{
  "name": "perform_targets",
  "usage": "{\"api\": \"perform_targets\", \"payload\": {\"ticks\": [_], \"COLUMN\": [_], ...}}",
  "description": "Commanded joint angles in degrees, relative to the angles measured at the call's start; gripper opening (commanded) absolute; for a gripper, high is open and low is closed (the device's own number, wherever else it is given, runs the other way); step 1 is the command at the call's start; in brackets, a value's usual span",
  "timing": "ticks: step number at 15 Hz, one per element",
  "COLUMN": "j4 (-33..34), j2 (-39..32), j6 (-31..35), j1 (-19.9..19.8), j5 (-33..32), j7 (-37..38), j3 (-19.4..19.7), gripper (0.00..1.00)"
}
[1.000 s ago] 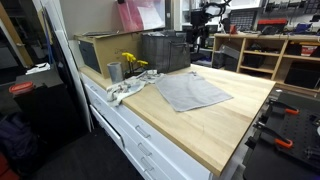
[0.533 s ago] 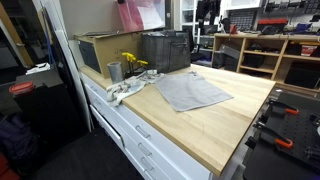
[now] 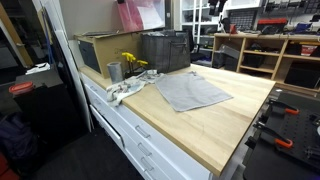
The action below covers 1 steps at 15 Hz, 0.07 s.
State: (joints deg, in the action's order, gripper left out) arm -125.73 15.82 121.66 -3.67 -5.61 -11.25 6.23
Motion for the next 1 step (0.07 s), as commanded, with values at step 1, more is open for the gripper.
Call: {"api": "perform_targets", "payload": {"ticks": [1], "j4": [0.07], "j2": [-0.02], "j6": [-0.11], "j1": [-0.07], "j5": [0.05], "j7": [-0.02], "j3": [-0.2], "gripper": [1.0]}}
